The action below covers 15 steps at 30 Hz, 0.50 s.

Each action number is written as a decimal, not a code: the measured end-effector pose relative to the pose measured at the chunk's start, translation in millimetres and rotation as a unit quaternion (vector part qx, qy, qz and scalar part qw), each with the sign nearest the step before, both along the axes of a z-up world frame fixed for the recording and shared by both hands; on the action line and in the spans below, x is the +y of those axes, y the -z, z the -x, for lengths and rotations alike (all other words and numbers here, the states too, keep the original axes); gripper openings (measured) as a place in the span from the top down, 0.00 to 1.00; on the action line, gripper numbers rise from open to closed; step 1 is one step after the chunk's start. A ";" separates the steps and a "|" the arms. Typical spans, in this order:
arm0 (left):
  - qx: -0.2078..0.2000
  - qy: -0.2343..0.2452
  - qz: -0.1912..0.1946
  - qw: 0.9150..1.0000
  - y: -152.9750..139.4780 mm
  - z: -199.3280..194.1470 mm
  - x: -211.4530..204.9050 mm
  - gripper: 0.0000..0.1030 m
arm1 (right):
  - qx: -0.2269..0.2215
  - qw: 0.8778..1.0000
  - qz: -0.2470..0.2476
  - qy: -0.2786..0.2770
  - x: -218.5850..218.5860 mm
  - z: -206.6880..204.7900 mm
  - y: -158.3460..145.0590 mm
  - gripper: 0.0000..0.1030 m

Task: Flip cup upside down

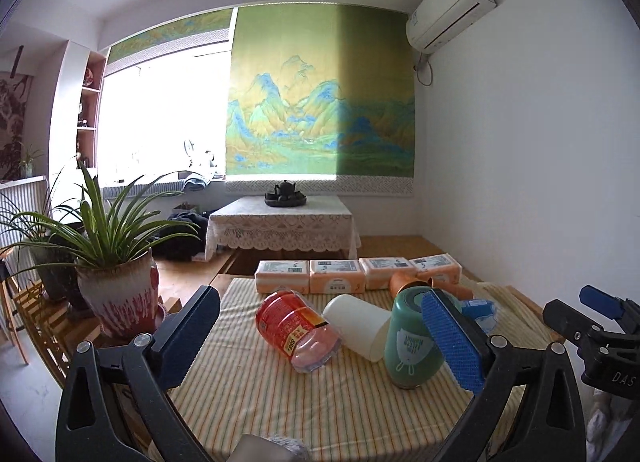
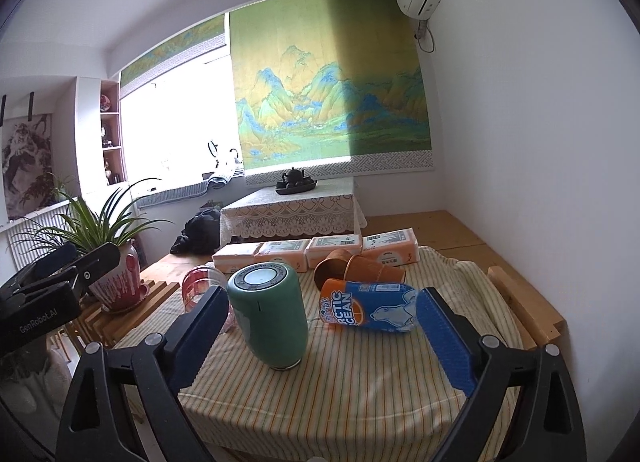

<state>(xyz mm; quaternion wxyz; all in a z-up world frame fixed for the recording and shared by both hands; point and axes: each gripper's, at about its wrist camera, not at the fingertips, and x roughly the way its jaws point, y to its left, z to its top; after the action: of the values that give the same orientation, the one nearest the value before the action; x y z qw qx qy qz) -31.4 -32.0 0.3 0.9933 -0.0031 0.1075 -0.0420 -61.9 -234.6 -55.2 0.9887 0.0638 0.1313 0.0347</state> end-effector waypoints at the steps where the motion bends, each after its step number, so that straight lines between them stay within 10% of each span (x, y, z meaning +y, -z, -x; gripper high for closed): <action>1: 0.002 0.003 -0.001 1.000 3.0 1.8 -1.8 0.01 | -0.002 1.000 0.001 0.003 -0.1 1.3 0.8 0.09; 15: 0.016 -0.009 -0.003 1.000 23.7 -0.3 0.7 0.01 | -0.005 1.000 0.010 0.025 1.6 0.2 8.8 0.06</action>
<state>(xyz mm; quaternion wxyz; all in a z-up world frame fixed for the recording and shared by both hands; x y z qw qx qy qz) -31.1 -31.4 -23.4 0.9918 -0.0020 0.1233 -0.0331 -62.1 -233.0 -64.1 0.9905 0.0571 0.1247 0.0093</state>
